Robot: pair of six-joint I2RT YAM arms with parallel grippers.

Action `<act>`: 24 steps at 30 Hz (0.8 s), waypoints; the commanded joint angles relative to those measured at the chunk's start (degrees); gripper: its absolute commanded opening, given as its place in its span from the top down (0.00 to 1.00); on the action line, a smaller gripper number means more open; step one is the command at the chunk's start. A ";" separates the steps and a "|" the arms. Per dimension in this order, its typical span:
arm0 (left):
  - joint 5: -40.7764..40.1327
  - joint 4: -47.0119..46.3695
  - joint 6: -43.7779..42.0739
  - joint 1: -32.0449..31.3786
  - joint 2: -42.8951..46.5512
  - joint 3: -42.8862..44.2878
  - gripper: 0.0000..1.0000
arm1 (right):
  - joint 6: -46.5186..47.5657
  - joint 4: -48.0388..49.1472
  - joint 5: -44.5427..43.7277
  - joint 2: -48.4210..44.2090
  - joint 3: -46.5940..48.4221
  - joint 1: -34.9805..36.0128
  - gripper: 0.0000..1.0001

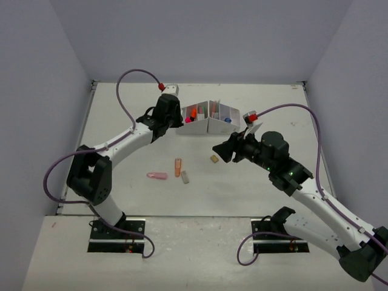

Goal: Sort the stationery into containers
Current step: Pick up the stationery from the center of the board, then place the stationery in the storage box.

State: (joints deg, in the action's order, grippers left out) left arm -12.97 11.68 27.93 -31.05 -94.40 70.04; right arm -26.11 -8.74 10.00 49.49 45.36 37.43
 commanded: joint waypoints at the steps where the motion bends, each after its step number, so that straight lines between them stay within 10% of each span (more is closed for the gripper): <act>1: 3.99 3.10 -2.26 3.55 -6.64 8.35 1.00 | -0.35 -1.33 0.05 -0.94 1.27 -0.34 0.44; 19: 10.40 0.20 -2.14 6.92 -14.98 12.93 1.00 | -0.17 -1.29 1.16 0.54 2.01 -0.34 0.43; 24: 11.47 -0.52 -1.92 6.88 -15.02 11.79 0.69 | -0.44 -0.40 2.13 2.19 1.92 -0.34 0.43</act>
State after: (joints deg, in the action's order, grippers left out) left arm -3.89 14.22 26.83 -24.64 -109.10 80.58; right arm -26.11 -9.89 10.18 50.51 45.39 37.41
